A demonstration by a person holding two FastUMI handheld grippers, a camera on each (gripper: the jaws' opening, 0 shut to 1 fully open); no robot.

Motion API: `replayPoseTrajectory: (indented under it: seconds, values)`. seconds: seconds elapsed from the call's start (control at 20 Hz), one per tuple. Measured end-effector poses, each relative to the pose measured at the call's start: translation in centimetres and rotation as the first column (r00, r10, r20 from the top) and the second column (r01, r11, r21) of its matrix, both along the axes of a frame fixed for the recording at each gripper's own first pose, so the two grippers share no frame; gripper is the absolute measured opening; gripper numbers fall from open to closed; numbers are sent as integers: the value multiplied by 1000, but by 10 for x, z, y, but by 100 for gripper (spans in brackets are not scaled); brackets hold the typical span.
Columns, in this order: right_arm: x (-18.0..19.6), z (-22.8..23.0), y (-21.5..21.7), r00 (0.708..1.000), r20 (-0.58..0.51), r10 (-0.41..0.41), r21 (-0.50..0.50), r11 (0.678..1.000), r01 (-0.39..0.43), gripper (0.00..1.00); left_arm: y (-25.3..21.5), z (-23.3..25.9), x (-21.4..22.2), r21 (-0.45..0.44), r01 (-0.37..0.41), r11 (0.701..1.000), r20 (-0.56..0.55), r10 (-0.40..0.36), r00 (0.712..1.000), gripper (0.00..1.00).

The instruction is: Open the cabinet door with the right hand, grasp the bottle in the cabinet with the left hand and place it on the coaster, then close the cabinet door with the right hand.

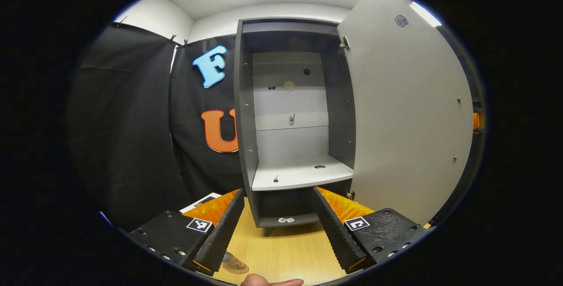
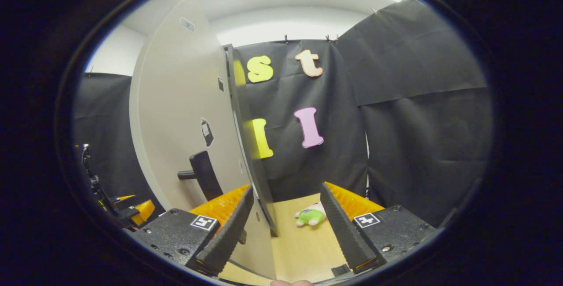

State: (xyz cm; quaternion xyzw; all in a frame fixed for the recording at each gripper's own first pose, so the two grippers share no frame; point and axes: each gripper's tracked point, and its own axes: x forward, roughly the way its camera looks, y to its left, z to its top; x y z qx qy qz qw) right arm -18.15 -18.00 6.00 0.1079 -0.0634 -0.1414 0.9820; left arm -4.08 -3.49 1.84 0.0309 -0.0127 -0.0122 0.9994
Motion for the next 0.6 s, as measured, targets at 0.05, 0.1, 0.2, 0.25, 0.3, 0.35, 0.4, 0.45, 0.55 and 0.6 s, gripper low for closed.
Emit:
replayPoseTrajectory:
  seconds: [0.05, 0.1, 0.2, 0.25, 0.3, 0.35, 0.4, 0.45, 0.55, 0.6]
  values:
    - [3, -1, 10, 1000, -1, 20, 15, 1000, -20, 98, 4, 0, 0, -1, -7, 1000, 1, 7, 1000, 93]
    - [4, -4, 19, 999, -4, 40, 34, 999, -40, 97, 8, -2, -1, -2, -9, 1000, 0, 9, 1000, 93]
    - [13, -3, 41, 996, -9, 91, 53, 994, -90, 89, 14, -6, -1, 4, -11, 1000, -10, 11, 1000, 94]
    - [16, -2, 53, 994, -14, 112, 47, 993, -111, 96, 18, -8, -2, 7, -14, 1000, -16, 14, 1000, 93]
    - [21, -1, 63, 992, -16, 127, 39, 991, -126, 96, 21, -9, -2, 6, -15, 1000, -18, 15, 1000, 94]
    - [23, -1, 74, 990, -19, 141, 30, 990, -140, 96, 25, -9, -3, 4, -20, 1000, -17, 21, 1000, 93]
    - [27, -1, 84, 988, -19, 156, 25, 988, -155, 96, 30, -9, -4, 3, -24, 1000, -16, 25, 1000, 93]
    - [31, -1, 95, 985, -23, 173, 27, 985, -173, 96, 34, -9, -4, 2, -30, 1000, -16, 30, 999, 94]
    - [40, -3, 114, 977, -26, 211, 51, 976, -209, 96, 45, -12, -5, 4, -44, 999, -19, 45, 999, 94]
    - [45, -2, 122, 974, -25, 227, 60, 973, -225, 96, 48, -13, -7, 3, -50, 999, -20, 50, 999, 94]
